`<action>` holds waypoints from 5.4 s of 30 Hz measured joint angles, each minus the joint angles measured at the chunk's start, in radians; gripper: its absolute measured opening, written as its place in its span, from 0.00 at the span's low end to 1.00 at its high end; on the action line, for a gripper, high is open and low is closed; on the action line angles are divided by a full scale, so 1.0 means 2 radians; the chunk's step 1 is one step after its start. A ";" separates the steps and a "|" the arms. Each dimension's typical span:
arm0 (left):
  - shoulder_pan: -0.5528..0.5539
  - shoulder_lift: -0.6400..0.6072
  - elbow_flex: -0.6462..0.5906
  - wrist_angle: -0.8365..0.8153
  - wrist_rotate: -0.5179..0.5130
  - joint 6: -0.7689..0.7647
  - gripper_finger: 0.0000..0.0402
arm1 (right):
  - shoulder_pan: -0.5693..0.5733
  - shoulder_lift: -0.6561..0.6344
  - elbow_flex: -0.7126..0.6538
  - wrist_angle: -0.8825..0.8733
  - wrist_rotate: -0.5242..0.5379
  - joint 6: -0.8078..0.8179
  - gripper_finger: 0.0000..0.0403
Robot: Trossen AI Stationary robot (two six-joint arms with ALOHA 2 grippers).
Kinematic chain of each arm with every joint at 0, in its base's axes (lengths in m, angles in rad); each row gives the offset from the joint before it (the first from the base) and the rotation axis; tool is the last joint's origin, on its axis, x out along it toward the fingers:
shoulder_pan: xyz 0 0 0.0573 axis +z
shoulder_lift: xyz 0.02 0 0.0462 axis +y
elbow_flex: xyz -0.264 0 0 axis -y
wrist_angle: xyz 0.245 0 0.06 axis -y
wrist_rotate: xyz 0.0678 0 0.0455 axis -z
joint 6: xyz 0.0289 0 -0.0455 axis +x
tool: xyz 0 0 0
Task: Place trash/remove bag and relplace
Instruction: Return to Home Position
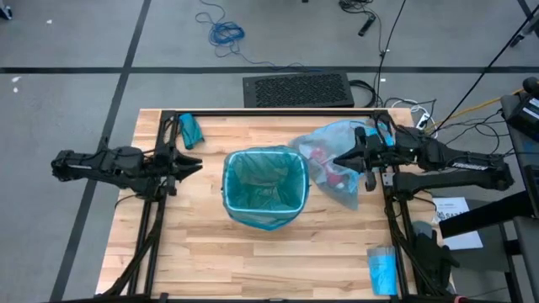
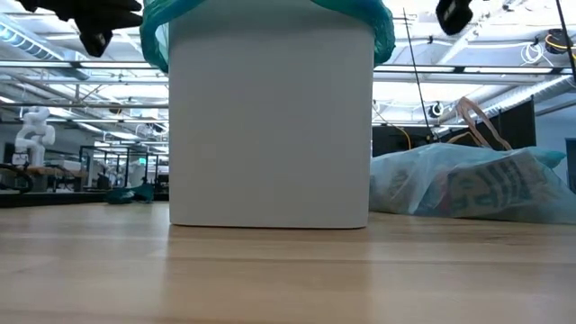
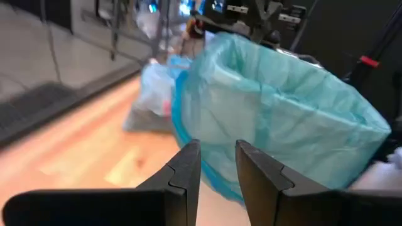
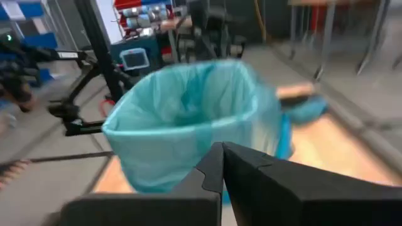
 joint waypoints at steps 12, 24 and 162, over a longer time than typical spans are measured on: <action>0.000 -0.124 -0.089 0.059 0.012 0.002 0.24 | -0.011 -0.047 -0.212 0.251 -0.001 0.087 0.00; 0.000 -0.154 -0.207 0.103 0.015 -0.015 0.24 | -0.011 -0.046 -0.336 0.383 -0.002 0.109 0.00; 0.000 -0.149 -0.273 0.239 -0.070 0.050 0.24 | -0.096 -0.306 -0.356 0.138 -0.105 0.183 0.00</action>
